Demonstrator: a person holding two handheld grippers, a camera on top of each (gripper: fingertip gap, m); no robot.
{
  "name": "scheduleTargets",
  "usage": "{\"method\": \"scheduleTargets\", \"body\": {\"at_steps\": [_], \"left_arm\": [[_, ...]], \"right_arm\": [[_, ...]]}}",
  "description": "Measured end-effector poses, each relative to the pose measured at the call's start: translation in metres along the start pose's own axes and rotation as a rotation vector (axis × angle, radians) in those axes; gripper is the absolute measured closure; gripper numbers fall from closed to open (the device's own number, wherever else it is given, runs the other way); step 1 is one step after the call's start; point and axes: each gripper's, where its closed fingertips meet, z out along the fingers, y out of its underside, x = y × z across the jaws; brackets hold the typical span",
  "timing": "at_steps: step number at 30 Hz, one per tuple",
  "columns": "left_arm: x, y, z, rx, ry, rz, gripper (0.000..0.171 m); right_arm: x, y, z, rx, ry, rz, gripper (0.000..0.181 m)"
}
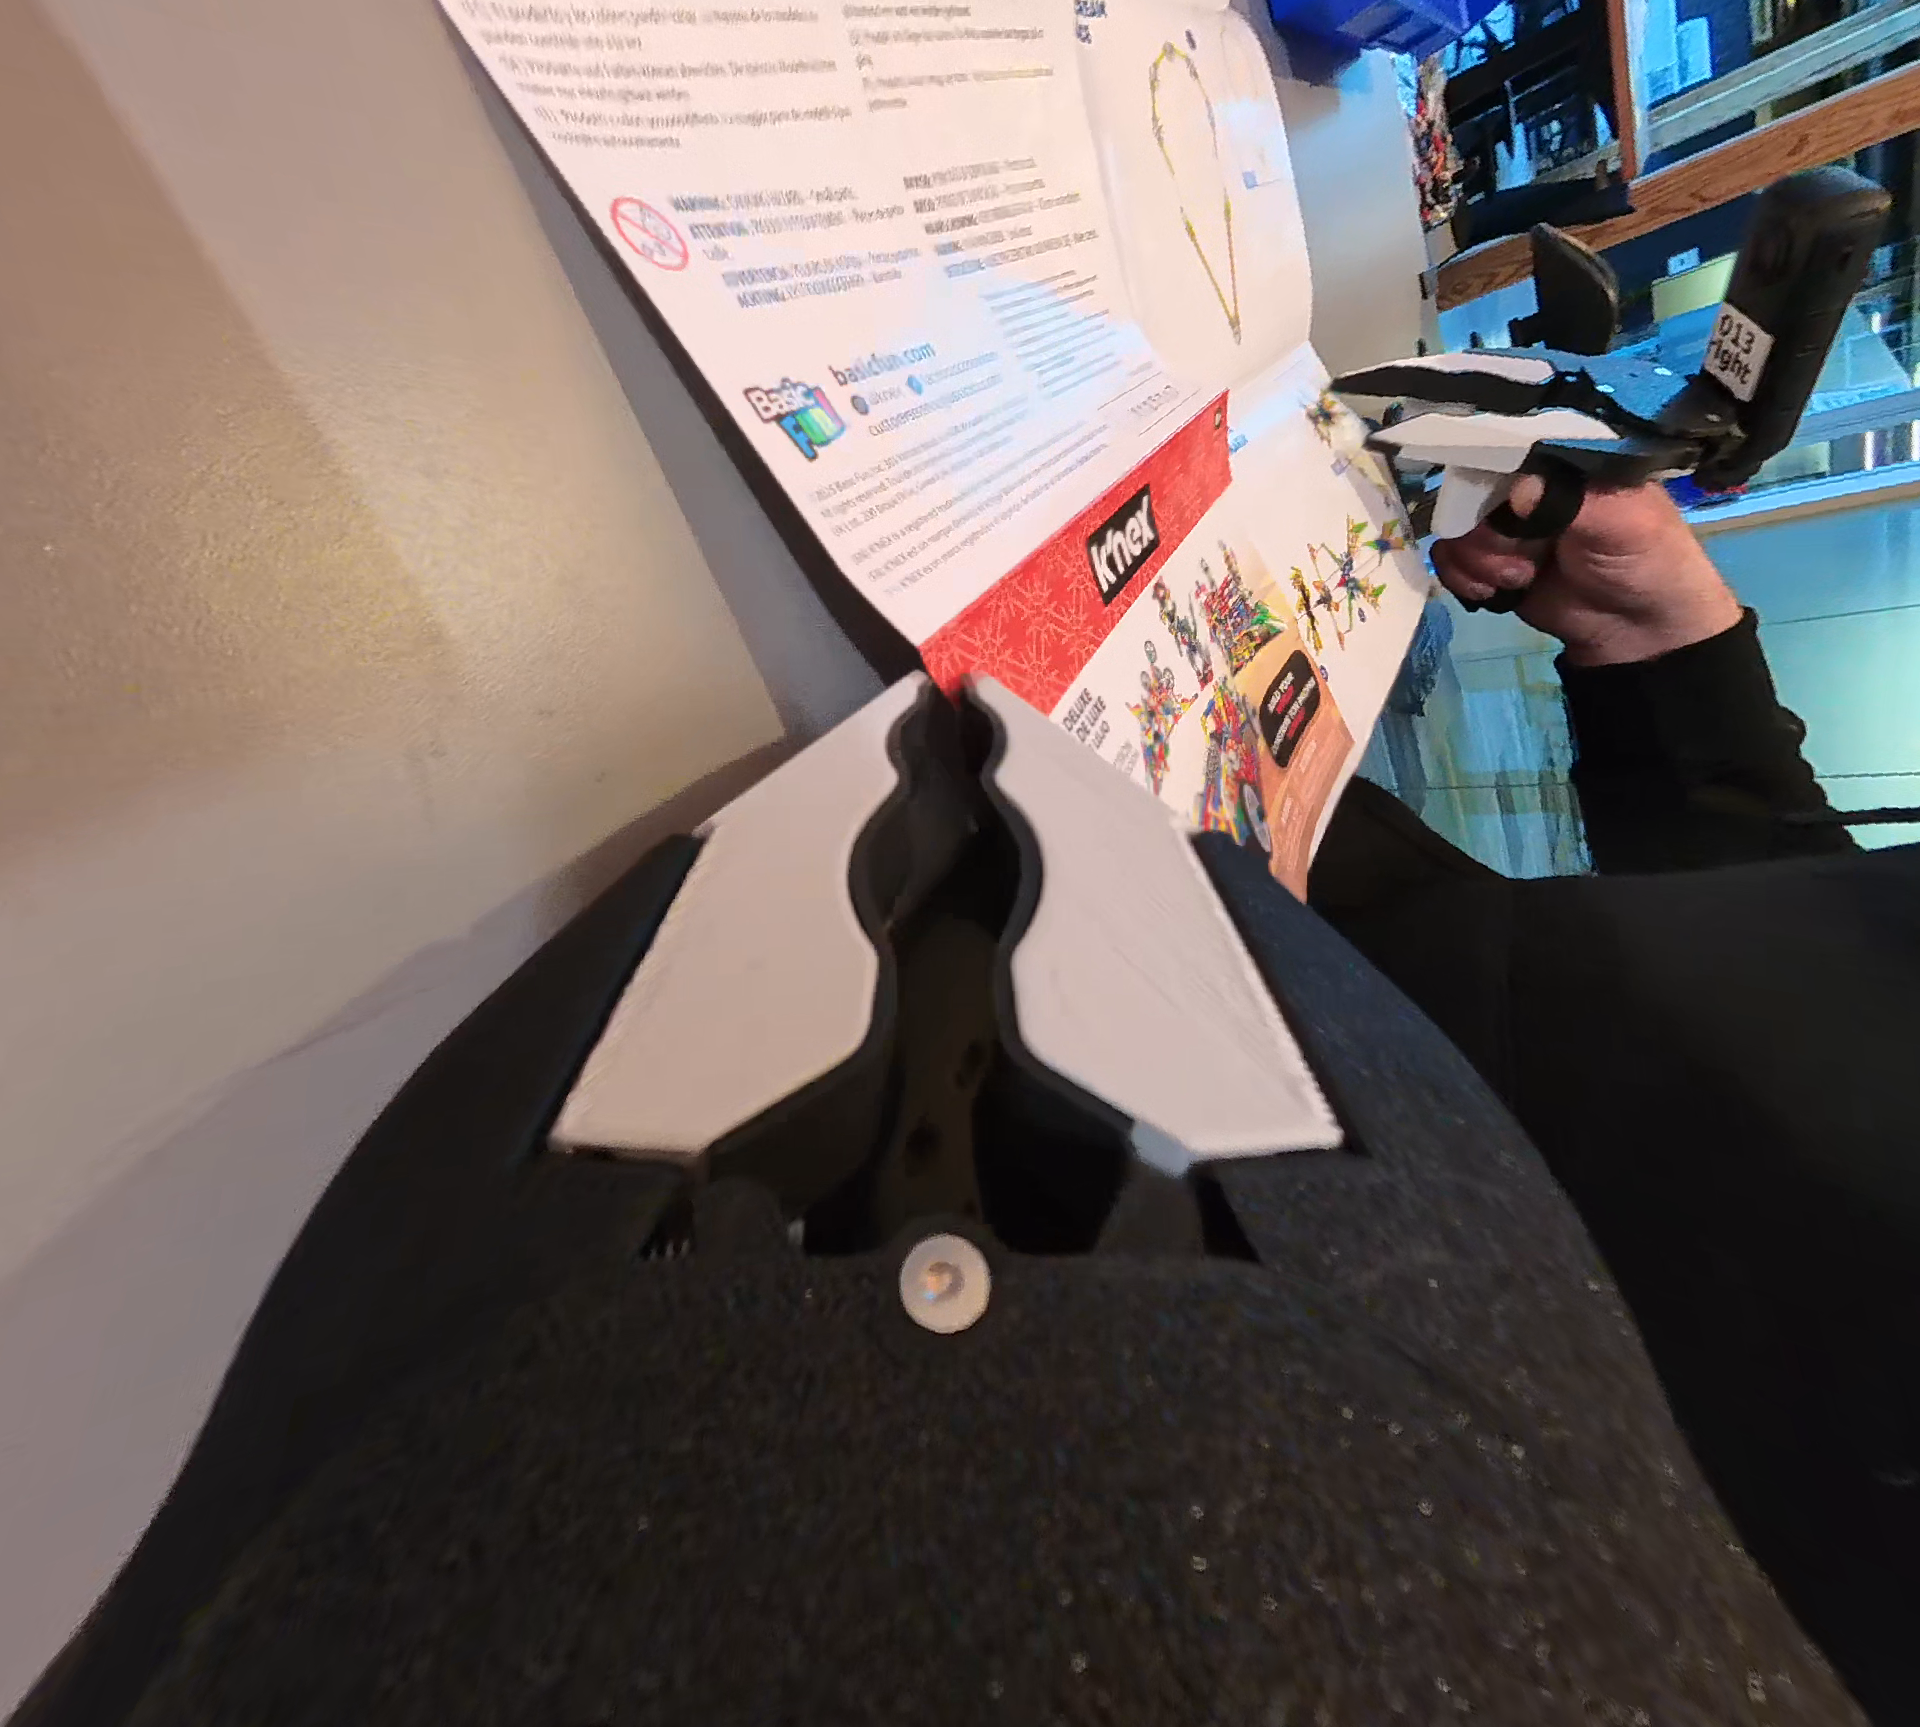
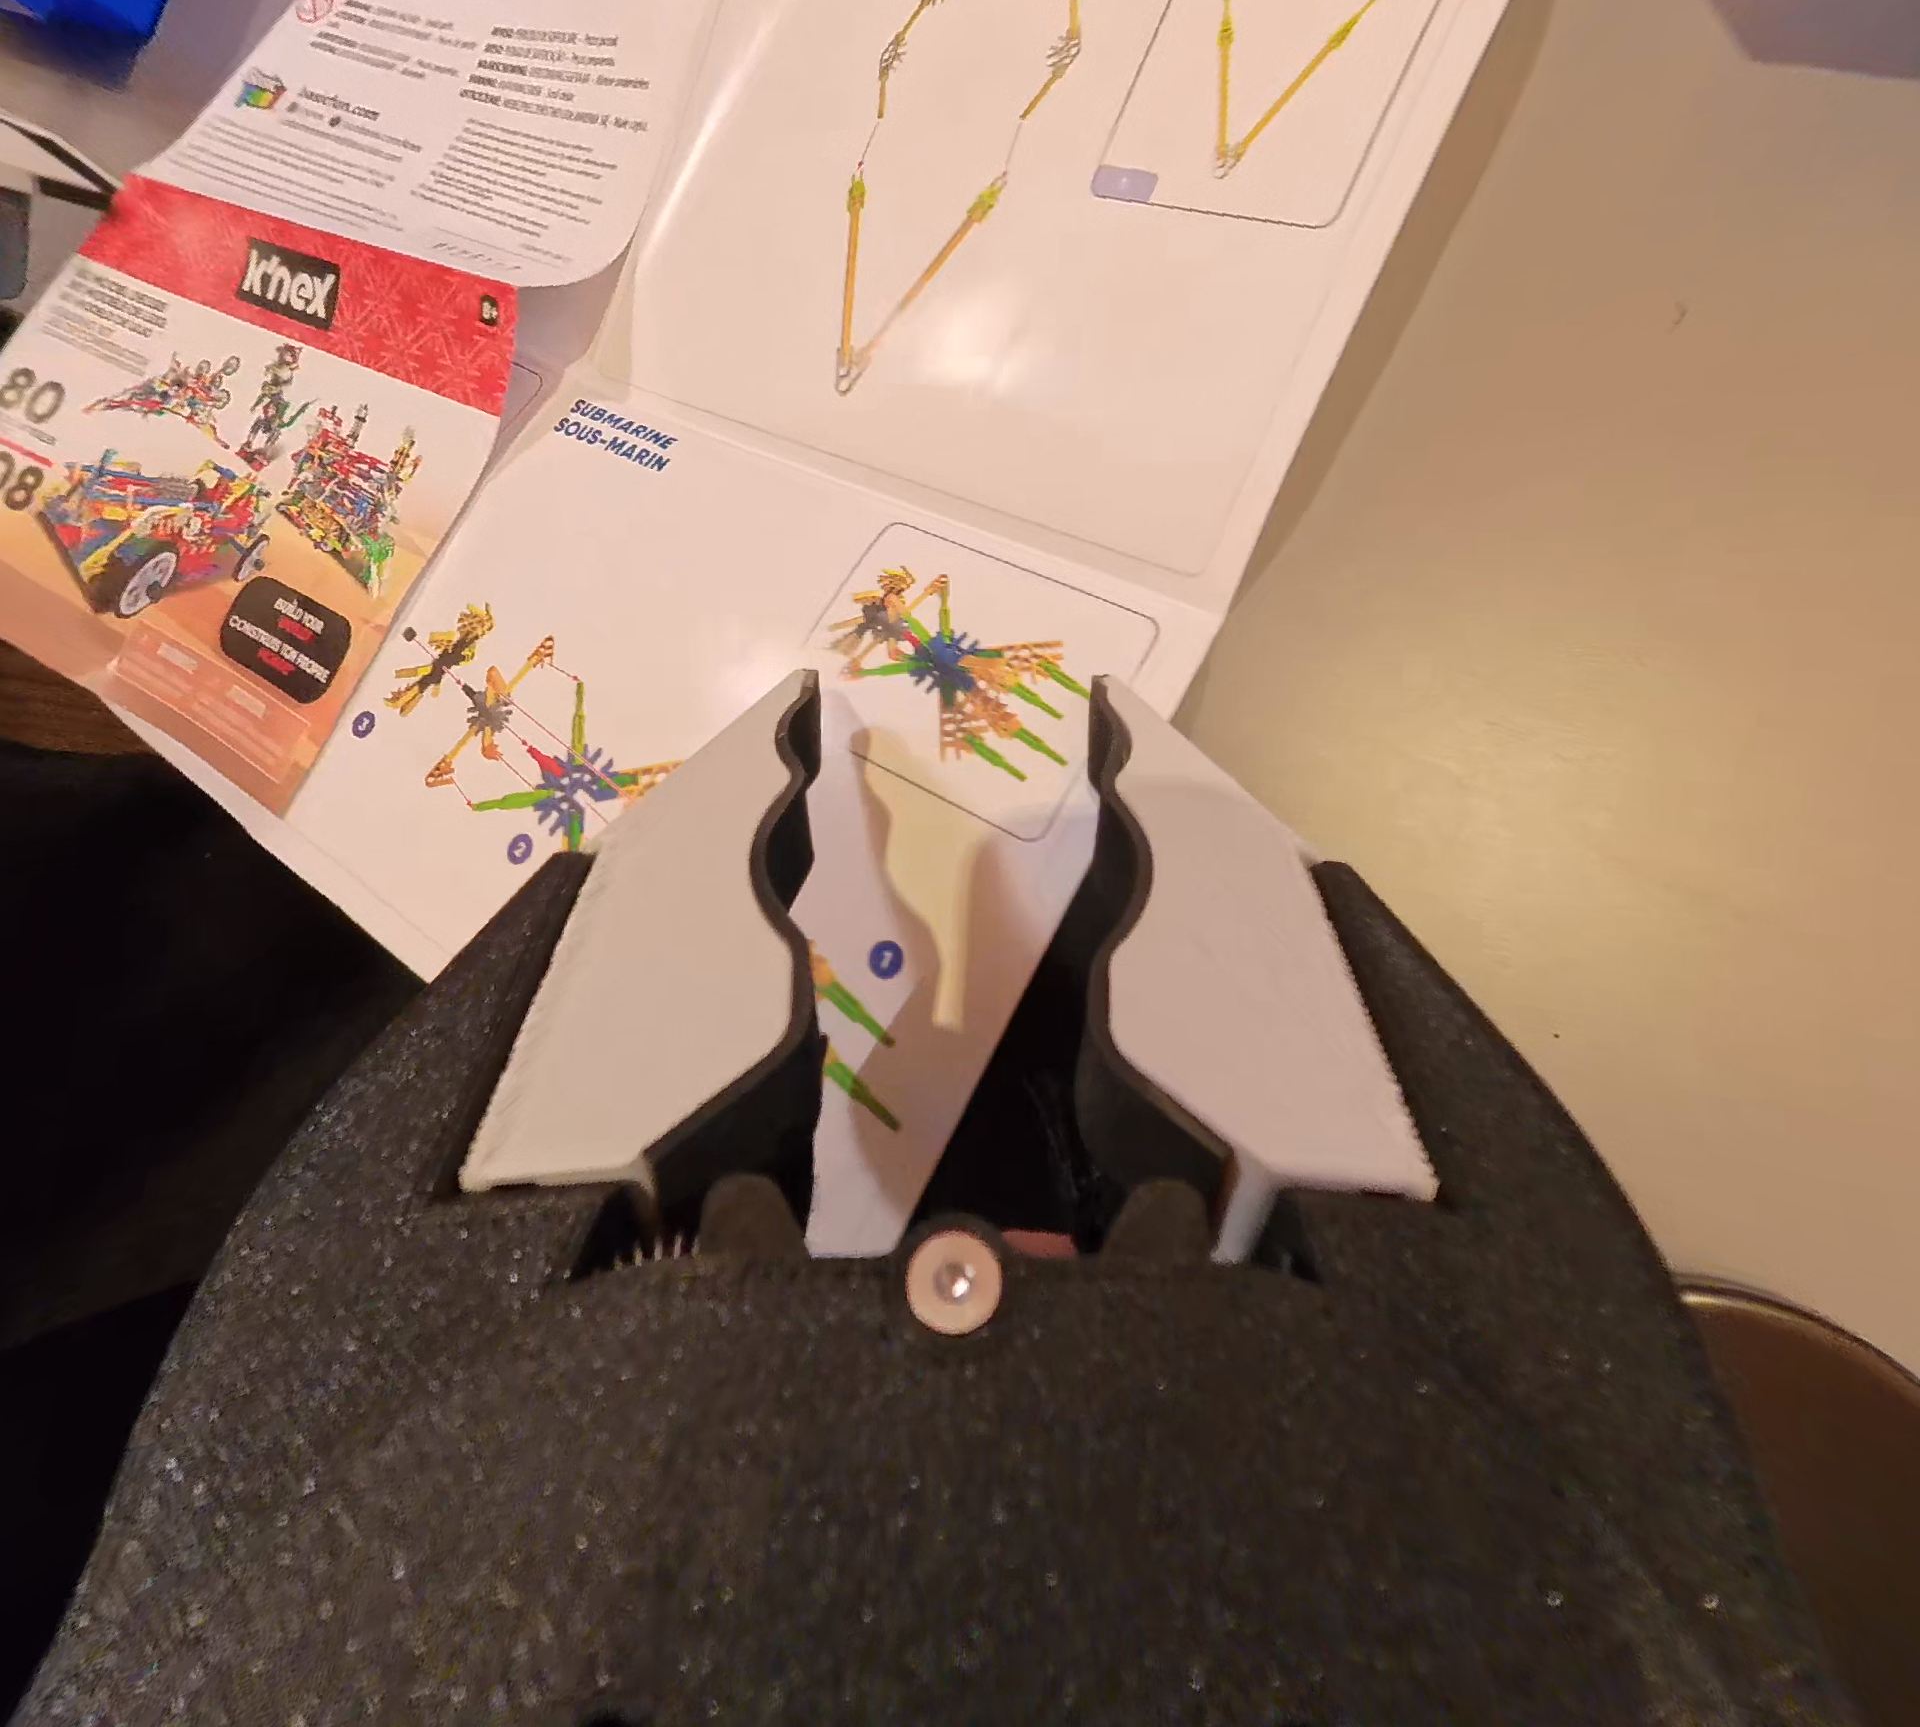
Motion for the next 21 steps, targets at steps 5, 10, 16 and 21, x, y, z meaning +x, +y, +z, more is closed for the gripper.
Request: {"method": "scheduleTargets", "body": {"at_steps": [5, 10, 16, 21], "left_arm": [[0.007, 0.000, 0.001, 0.019, 0.039, -0.016, 0.171], [0.003, 0.009, 0.003, 0.011, 0.032, -0.090, 0.133], [0.006, 0.011, 0.007, 0.001, 0.064, -0.153, 0.126], [0.015, 0.012, 0.014, -0.021, 0.104, -0.154, 0.157]], "right_arm": [[-0.003, 0.001, 0.003, -0.011, -0.005, -0.010, 0.133], [-0.006, 0.002, 0.004, -0.014, -0.018, -0.006, 0.133], [-0.010, 0.003, 0.006, -0.011, -0.031, -0.001, 0.133], [-0.011, 0.003, 0.006, -0.008, -0.030, -0.003, 0.133]]}}
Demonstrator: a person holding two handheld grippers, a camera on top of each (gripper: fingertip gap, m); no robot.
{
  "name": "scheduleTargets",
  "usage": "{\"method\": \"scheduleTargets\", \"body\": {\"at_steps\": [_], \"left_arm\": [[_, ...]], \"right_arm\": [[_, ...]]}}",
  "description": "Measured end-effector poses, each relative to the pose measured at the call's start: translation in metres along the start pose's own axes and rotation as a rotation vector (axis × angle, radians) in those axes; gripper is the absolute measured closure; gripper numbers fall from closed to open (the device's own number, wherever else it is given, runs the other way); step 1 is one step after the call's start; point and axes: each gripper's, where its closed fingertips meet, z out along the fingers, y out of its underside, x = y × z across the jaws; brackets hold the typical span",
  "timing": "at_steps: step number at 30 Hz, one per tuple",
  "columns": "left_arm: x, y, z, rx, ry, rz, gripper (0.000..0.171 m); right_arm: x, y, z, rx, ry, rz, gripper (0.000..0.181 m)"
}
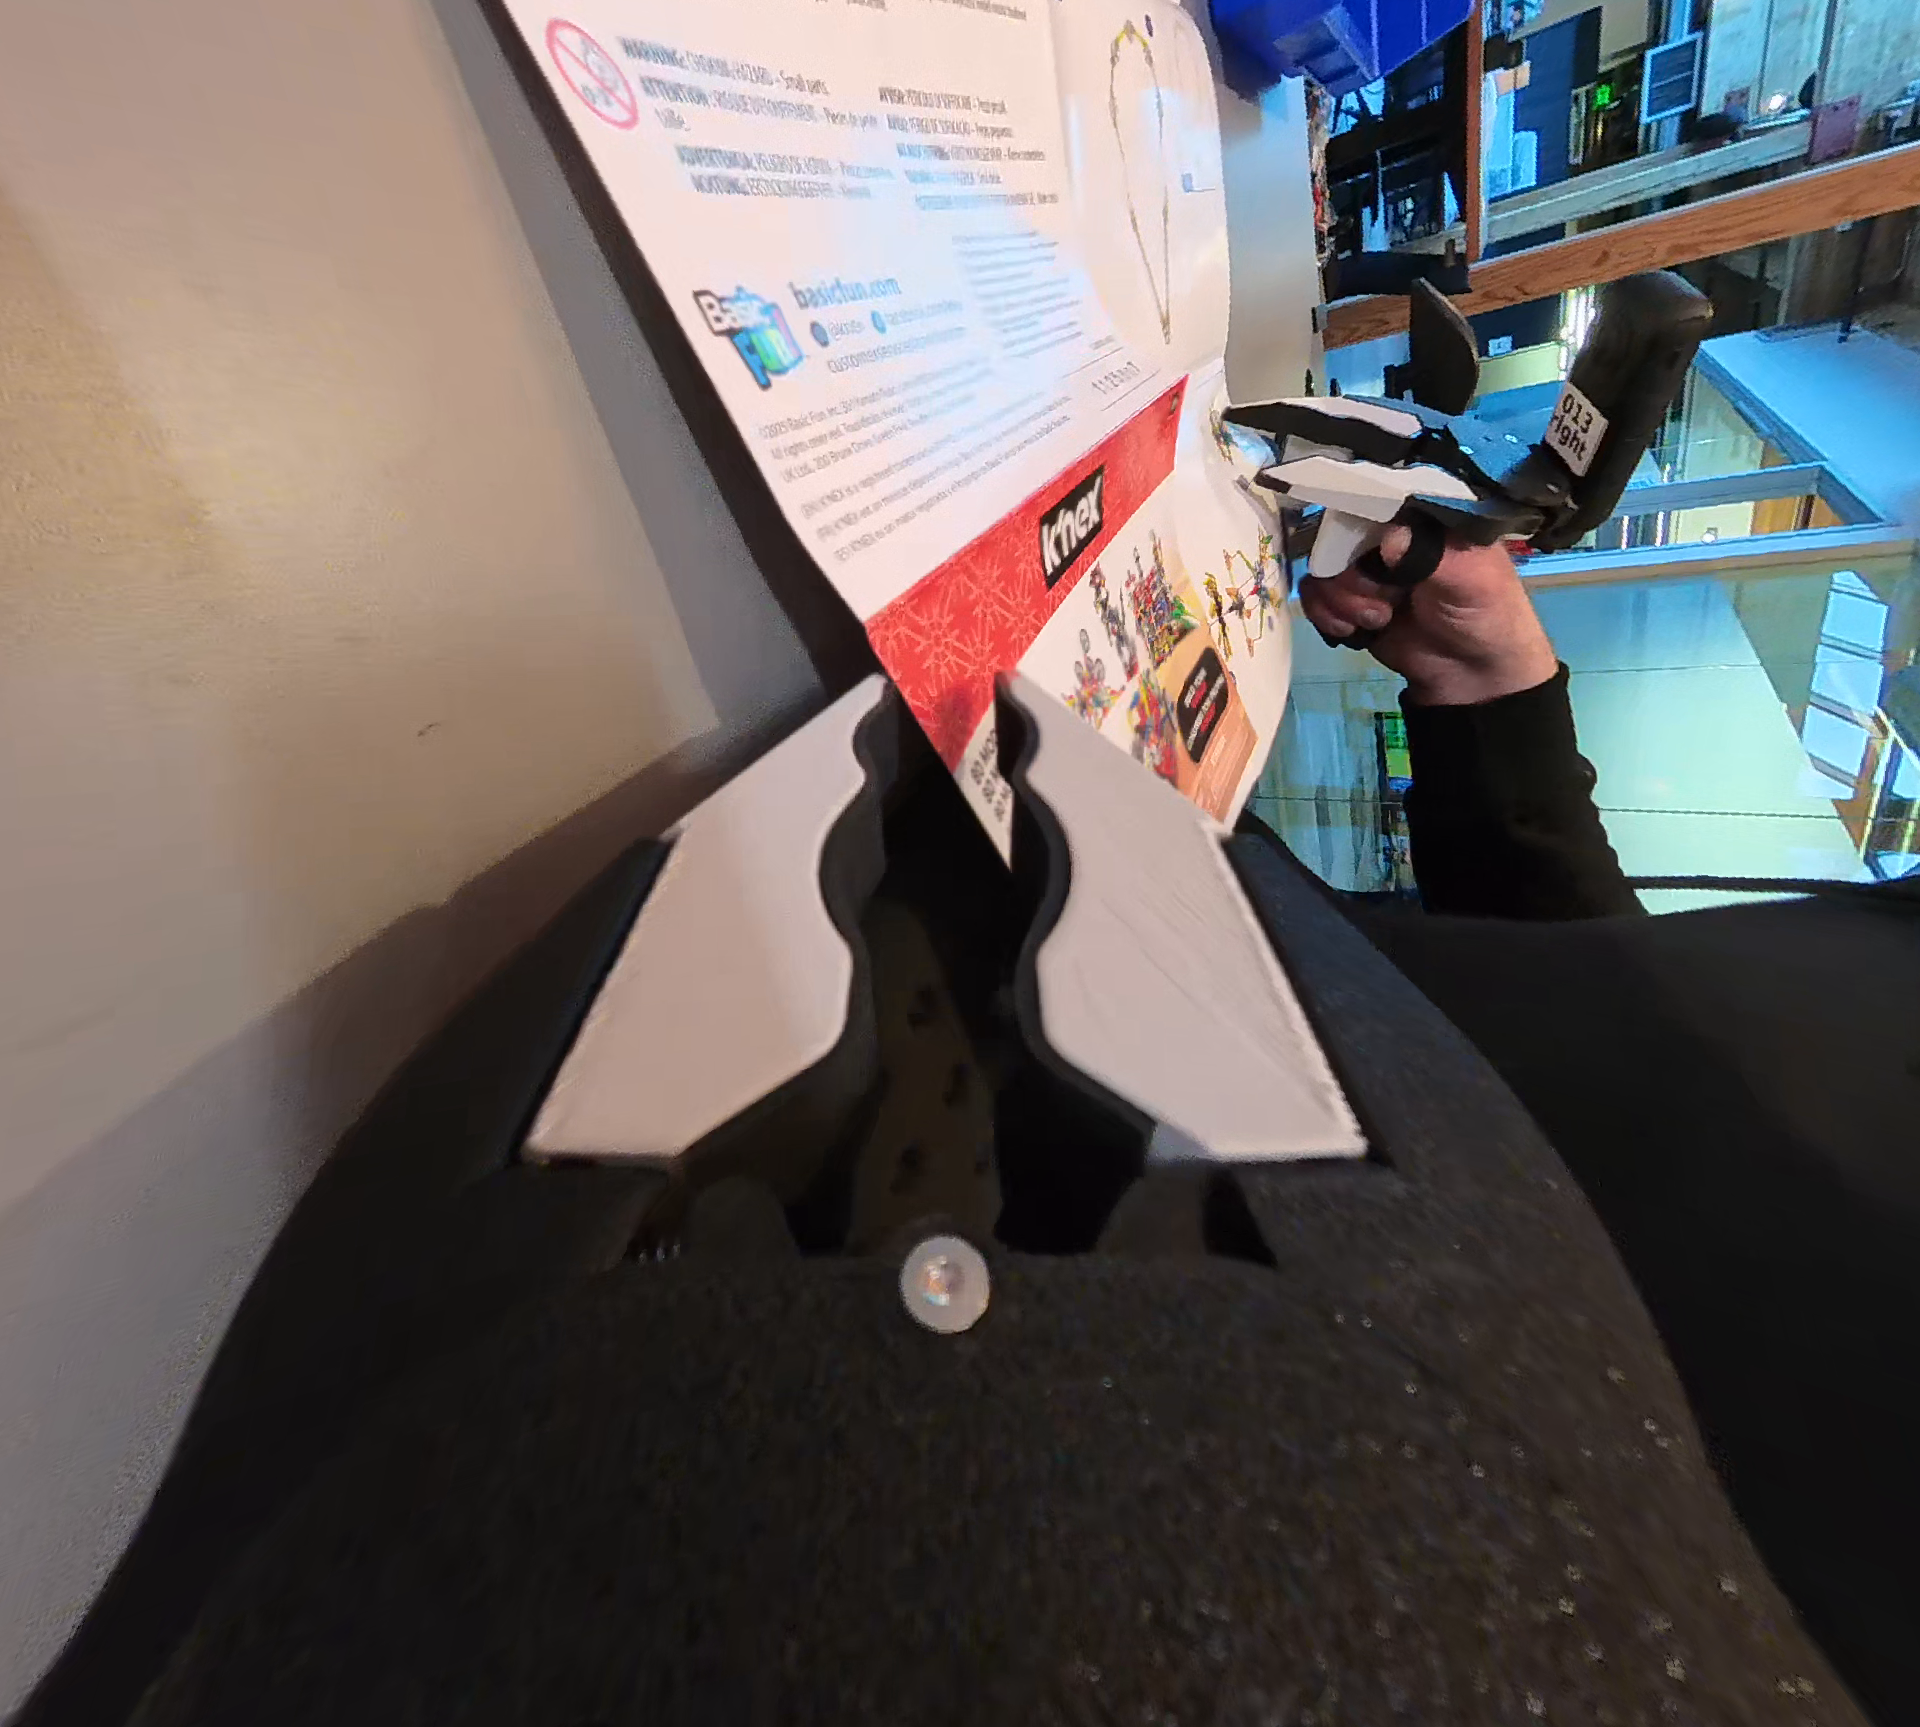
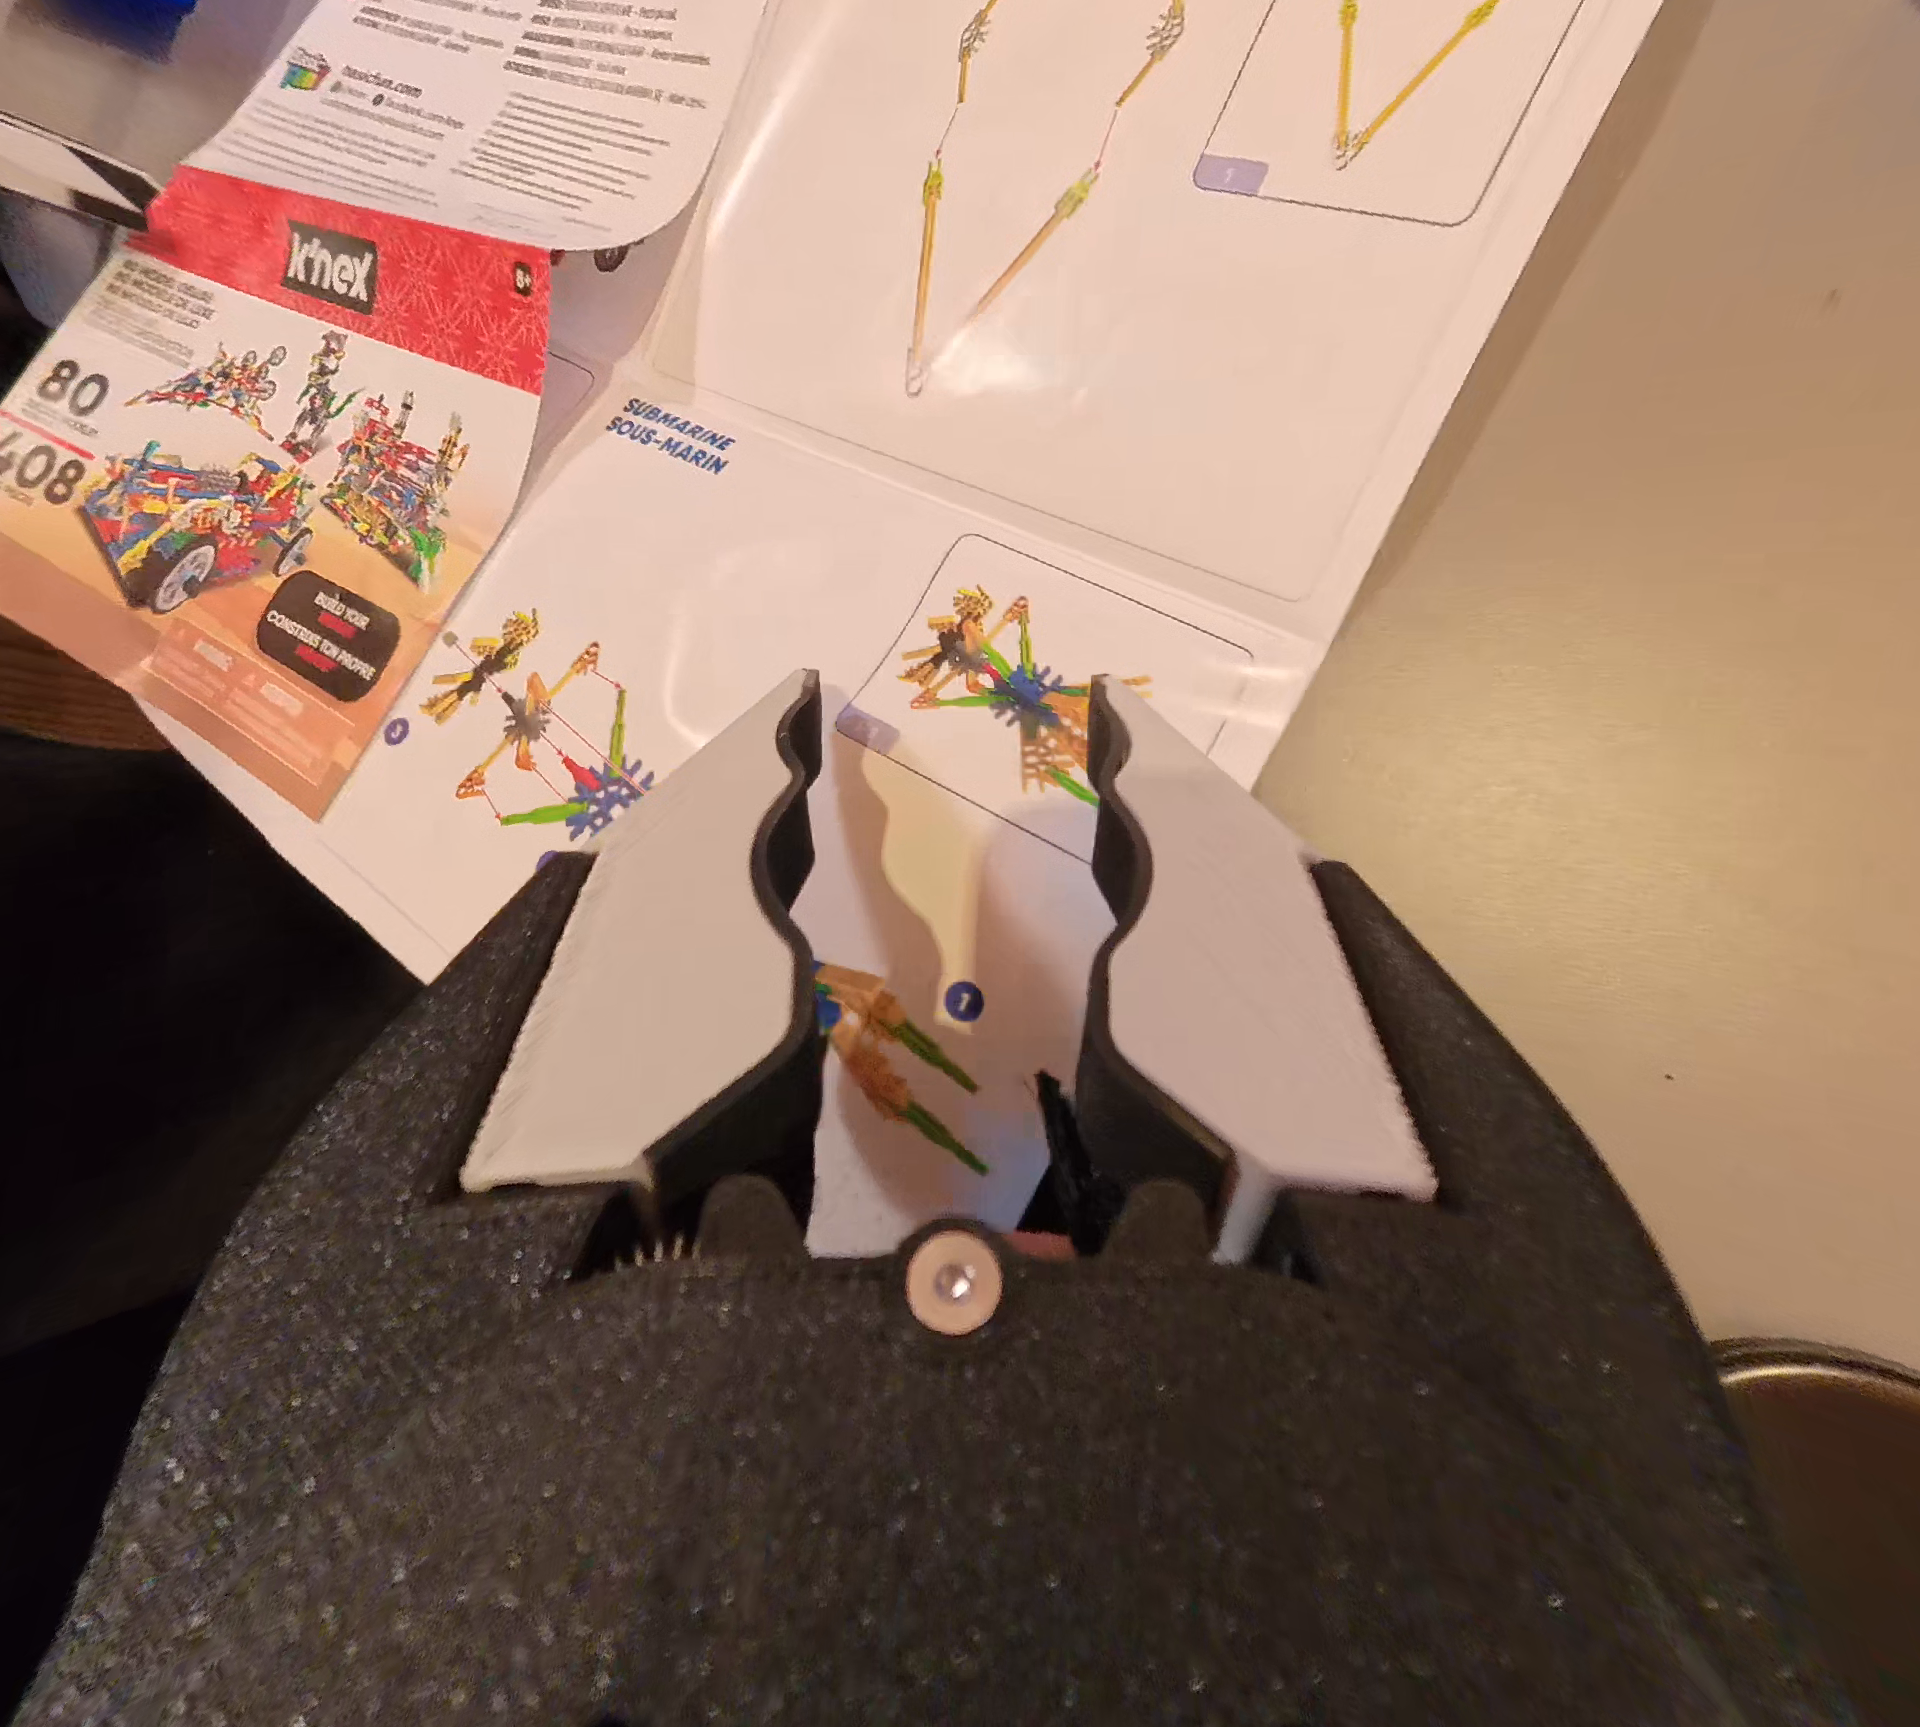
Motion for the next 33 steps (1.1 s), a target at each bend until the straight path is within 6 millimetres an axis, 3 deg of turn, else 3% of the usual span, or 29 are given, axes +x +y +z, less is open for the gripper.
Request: {"method": "scheduleTargets", "body": {"at_steps": [2, 8, 14, 19, 24, 29, 33], "left_arm": [[0.004, -0.003, -0.002, 0.030, 0.014, 0.011, 0.170], [0.035, -0.015, -0.017, 0.087, 0.061, 0.133, 0.171], [0.084, -0.038, -0.059, 0.153, 0.102, 0.273, 0.171], [0.142, -0.069, -0.101, 0.232, 0.144, 0.432, 0.171], [0.218, -0.097, -0.126, 0.281, 0.228, 0.618, 0.171], [0.302, -0.112, -0.119, 0.270, 0.331, 0.831, 0.171], [0.365, -0.111, -0.090, 0.226, 0.434, 0.965, 0.171]], "right_arm": [[0.000, 0.000, 0.000, 0.001, -0.003, 0.002, 0.133], [-0.007, 0.000, 0.002, -0.016, -0.023, -0.012, 0.133], [-0.033, -0.010, 0.013, -0.028, -0.090, -0.039, 0.133], [-0.083, -0.015, 0.040, -0.070, -0.199, -0.129, 0.133], [-0.153, -0.034, 0.065, -0.049, -0.382, -0.178, 0.135], [-0.227, -0.066, 0.077, 0.018, -0.610, -0.168, 0.135], [-0.268, -0.085, 0.082, 0.061, -0.756, -0.163, 0.135]]}}
